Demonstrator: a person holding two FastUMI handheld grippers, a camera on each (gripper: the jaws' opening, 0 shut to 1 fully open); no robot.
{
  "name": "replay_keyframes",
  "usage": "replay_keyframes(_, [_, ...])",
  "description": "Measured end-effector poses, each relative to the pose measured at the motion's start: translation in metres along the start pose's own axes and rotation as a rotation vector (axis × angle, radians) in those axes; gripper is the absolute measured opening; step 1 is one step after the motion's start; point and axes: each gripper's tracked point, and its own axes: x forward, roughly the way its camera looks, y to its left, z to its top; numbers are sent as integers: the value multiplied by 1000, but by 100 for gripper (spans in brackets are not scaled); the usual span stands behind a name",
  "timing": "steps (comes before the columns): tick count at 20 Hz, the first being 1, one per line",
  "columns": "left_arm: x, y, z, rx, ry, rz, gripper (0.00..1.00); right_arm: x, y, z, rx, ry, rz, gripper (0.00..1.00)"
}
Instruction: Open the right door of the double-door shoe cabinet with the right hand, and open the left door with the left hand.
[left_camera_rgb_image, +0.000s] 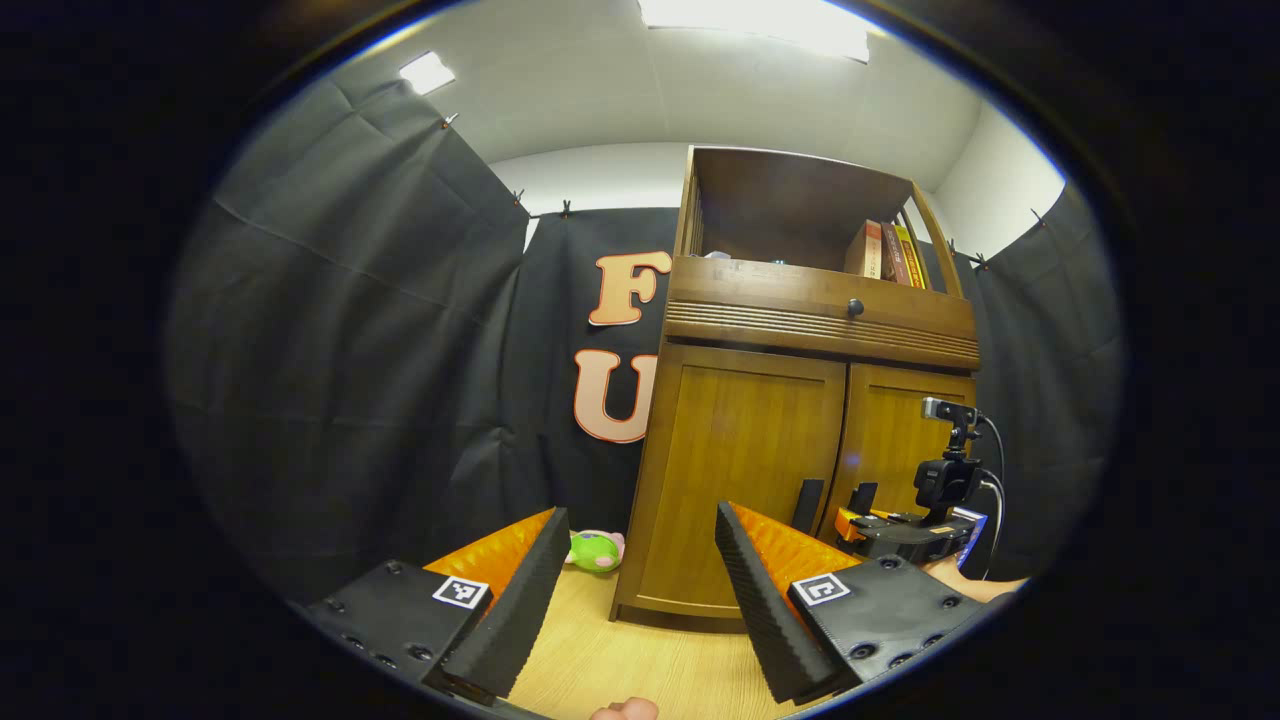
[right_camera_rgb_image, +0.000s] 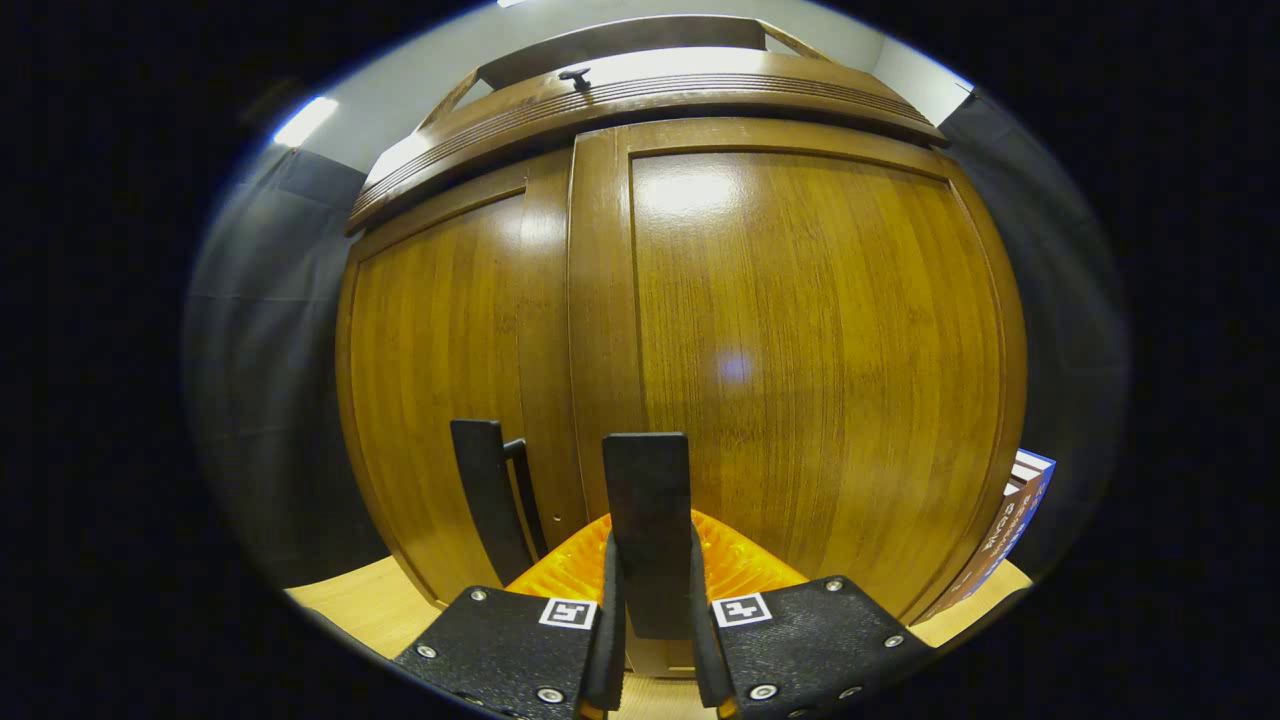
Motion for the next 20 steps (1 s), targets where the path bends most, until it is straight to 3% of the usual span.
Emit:
replay_keyframes(8, [-8, -16, -5, -4, 10, -26, 94, -82, -12, -1, 4, 6, 40, 28])
replay_keyframes(15, [1, -49, -10, -18, 19, -83, 94, -158, -53, 0, -2, 28, 27, 28])
replay_keyframes(16, [2, -55, -11, -21, 23, -93, 94, -167, -61, 0, -5, 30, 16, 39])
replay_keyframes(17, [2, -61, -11, -24, 24, -103, 94, -175, -69, 1, -9, 34, 3, 28])
replay_keyframes(20, [3, -78, -14, -23, 29, -135, 94, -195, -89, 0, -10, 39, -35, 24])
